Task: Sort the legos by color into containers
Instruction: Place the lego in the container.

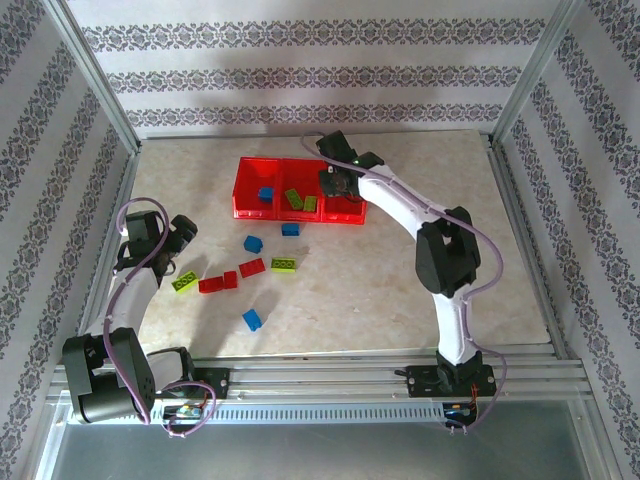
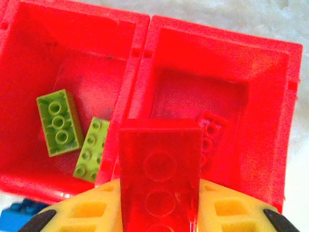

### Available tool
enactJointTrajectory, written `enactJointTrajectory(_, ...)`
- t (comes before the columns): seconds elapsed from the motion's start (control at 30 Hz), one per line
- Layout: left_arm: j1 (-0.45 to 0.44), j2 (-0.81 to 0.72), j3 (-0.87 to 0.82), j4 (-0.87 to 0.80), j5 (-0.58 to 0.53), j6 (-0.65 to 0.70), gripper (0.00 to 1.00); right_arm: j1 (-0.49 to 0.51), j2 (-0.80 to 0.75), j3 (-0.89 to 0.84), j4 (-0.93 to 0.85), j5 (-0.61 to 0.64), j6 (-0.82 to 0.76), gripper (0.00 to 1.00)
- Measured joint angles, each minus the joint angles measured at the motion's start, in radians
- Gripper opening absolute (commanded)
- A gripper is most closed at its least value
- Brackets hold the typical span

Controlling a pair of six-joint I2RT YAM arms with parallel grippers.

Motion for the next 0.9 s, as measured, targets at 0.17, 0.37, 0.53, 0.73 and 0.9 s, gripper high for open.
enactJointTrajectory(0.17, 0.0, 0.0, 0.0, 0.0, 0.0, 0.0, 1.0, -0.026, 0.103, 0.097, -0.01, 0.017, -0.008, 0.33)
enactJointTrajectory(0.37, 0.0, 0.0, 0.0, 0.0, 0.0, 0.004, 1.0, -0.049, 0.155, 0.151, -0.024, 0.019, -0.018, 0.41)
enactJointTrajectory(0.53, 0.0, 0.0, 0.0, 0.0, 0.0, 0.008, 1.0, -0.059, 0.159, 0.162, -0.027, 0.019, -0.018, 0.48)
enactJointTrajectory(0.73, 0.0, 0.0, 0.0, -0.001, 0.0, 0.011, 1.0, -0.061, 0.159, 0.162, -0.028, 0.019, -0.018, 0.51)
enactJointTrajectory(0.9, 0.0, -0.01, 0.0, -0.002, 0.0, 0.016, 1.0, -0.061, 0.132, 0.109, -0.019, 0.019, -0.018, 0.56)
